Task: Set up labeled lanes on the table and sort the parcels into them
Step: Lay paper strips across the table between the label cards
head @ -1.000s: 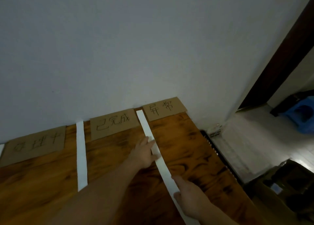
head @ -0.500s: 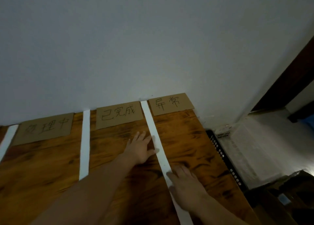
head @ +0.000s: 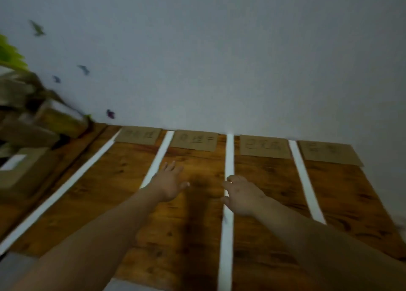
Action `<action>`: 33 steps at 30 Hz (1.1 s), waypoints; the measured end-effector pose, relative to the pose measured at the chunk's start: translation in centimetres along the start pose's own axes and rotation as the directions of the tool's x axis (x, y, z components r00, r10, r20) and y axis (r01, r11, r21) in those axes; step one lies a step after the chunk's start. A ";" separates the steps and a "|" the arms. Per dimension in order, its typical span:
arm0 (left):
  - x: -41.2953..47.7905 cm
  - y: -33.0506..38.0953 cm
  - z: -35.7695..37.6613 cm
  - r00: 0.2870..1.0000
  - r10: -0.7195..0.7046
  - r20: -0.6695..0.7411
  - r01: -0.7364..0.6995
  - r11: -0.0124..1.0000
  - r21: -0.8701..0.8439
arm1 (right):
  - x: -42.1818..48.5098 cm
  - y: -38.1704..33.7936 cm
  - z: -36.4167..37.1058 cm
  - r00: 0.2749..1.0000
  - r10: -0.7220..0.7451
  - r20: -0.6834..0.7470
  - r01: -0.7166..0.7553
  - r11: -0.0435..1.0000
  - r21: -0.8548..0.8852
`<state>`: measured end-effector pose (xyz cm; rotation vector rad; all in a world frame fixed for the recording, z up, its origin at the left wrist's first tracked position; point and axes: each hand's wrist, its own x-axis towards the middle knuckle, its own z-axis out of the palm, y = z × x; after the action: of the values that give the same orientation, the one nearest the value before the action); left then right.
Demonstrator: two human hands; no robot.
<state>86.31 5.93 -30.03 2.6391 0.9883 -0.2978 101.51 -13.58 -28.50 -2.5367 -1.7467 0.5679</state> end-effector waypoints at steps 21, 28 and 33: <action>-11.5 -40.3 -3.5 0.956 -0.276 0.103 0.280 0.960 -0.026 | 19.2 -37.3 4.9 0.962 -0.223 0.155 0.217 0.975 0.055; -6.6 -46.2 -2.3 0.963 -0.217 0.157 0.219 0.976 0.005 | 26.8 -41.1 7.6 0.962 -0.196 0.190 0.181 0.979 0.091; -2.8 -48.2 -1.8 0.974 -0.082 0.211 0.076 0.996 0.037 | 28.6 -43.0 10.4 0.967 -0.139 0.215 0.109 0.983 0.145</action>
<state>52.27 39.40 -37.70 2.5315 1.0249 -0.6027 68.58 26.54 -37.42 -2.3324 -1.8490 0.9616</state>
